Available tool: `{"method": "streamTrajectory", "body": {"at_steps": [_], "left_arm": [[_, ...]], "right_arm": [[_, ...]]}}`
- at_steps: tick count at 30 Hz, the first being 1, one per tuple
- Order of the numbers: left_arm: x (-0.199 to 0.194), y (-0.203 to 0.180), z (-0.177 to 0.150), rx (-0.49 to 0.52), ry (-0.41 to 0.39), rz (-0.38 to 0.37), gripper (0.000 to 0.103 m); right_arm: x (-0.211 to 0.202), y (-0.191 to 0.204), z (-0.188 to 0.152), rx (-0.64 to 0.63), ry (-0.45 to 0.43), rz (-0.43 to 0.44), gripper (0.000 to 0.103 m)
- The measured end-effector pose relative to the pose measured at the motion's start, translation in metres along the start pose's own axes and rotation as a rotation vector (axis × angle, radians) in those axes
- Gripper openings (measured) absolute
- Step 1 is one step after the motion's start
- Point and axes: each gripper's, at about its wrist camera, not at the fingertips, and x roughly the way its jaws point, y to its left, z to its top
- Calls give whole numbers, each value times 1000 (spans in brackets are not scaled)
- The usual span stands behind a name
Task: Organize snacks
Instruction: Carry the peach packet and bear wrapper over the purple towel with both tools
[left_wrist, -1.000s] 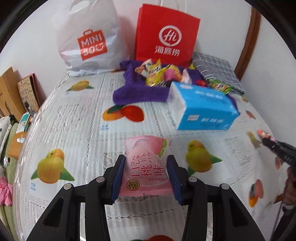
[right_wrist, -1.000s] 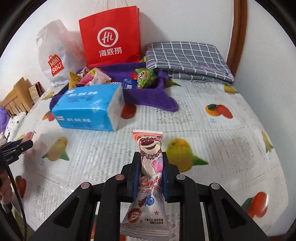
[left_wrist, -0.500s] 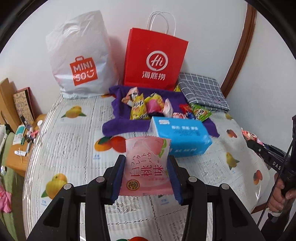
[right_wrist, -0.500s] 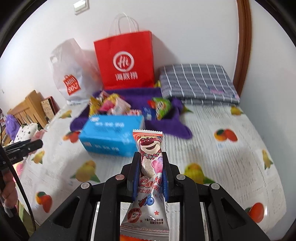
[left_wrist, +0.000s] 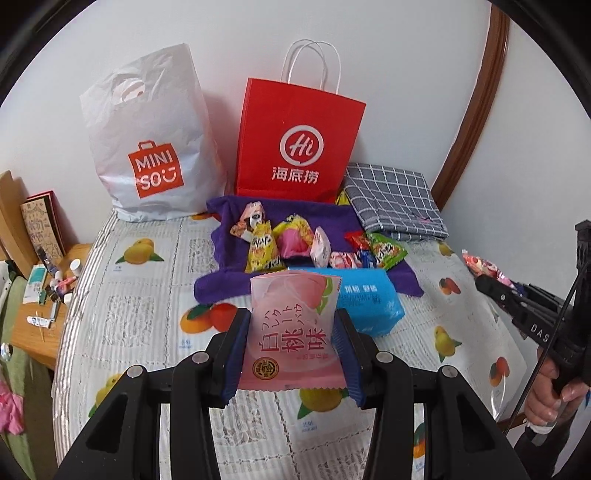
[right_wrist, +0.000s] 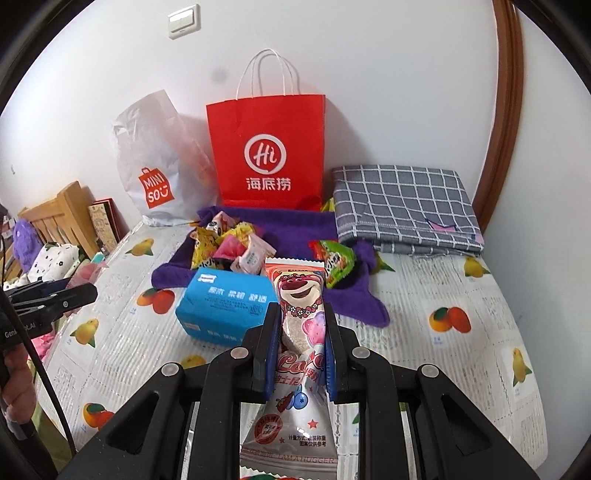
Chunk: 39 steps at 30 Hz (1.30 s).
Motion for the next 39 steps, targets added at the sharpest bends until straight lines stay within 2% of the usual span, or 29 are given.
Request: {"method": "streamTrajectory", "body": {"at_steps": [5, 21, 39], "left_arm": [[-1, 3, 16, -14, -11, -13, 43], [8, 7, 64, 2, -56, 20, 43], [37, 9, 99, 11, -59, 19, 43]], "right_arm": [[8, -1, 12, 10, 8, 1, 21], [27, 11, 63, 0, -24, 51, 21], [61, 8, 99, 10, -27, 80, 21]]}}
